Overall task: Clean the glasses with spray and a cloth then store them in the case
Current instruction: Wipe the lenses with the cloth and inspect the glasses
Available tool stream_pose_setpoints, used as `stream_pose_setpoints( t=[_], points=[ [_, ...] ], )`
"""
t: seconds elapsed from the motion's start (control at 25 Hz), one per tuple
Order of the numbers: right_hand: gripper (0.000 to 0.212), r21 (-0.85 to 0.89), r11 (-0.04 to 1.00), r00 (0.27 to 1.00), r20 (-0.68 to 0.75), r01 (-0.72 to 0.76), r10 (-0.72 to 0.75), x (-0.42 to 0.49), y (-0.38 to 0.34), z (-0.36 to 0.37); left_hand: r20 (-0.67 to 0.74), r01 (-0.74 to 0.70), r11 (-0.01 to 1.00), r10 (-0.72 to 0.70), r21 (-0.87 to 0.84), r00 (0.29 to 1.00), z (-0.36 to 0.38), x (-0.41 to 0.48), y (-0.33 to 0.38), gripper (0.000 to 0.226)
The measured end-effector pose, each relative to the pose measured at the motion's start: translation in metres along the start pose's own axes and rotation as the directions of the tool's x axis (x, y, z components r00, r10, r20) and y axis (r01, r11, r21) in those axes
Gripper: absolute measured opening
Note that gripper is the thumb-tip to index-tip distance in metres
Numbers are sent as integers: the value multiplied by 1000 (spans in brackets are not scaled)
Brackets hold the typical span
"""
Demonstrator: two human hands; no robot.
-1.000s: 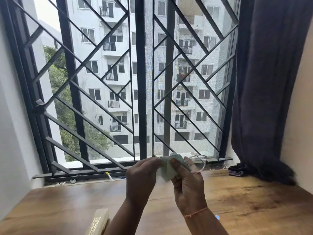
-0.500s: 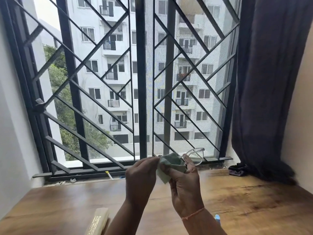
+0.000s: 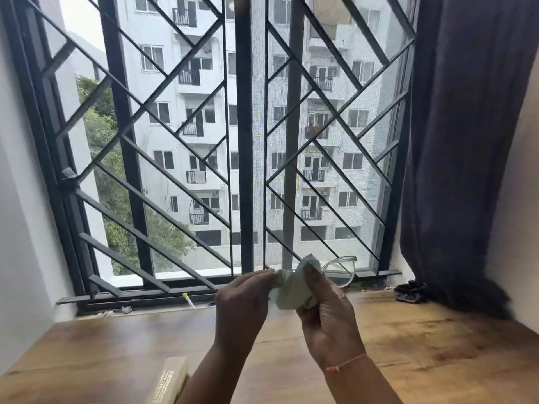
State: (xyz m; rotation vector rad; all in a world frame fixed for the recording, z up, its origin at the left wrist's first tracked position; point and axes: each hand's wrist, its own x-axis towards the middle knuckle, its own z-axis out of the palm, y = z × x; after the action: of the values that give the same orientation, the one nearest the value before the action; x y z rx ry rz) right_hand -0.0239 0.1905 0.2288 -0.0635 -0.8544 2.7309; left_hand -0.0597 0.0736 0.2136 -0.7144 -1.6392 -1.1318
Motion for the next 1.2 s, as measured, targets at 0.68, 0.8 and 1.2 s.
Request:
stream_pose_setpoints(
  t=[0.68, 0.8, 1.2],
  points=[
    [45, -193, 981, 979, 203, 5, 34, -8, -5, 1, -19, 0, 999, 1, 40, 1000, -2, 1, -2, 21],
    [43, -144, 986, 969, 220, -81, 112, -6, -13, -6, -14, 5, 1000, -5, 10, 1000, -3, 1, 0, 21],
    [76, -116, 992, 995, 80, -55, 64, -10, -2, 7, 38, -18, 1000, 18, -15, 999, -3, -2, 6, 20]
  ],
)
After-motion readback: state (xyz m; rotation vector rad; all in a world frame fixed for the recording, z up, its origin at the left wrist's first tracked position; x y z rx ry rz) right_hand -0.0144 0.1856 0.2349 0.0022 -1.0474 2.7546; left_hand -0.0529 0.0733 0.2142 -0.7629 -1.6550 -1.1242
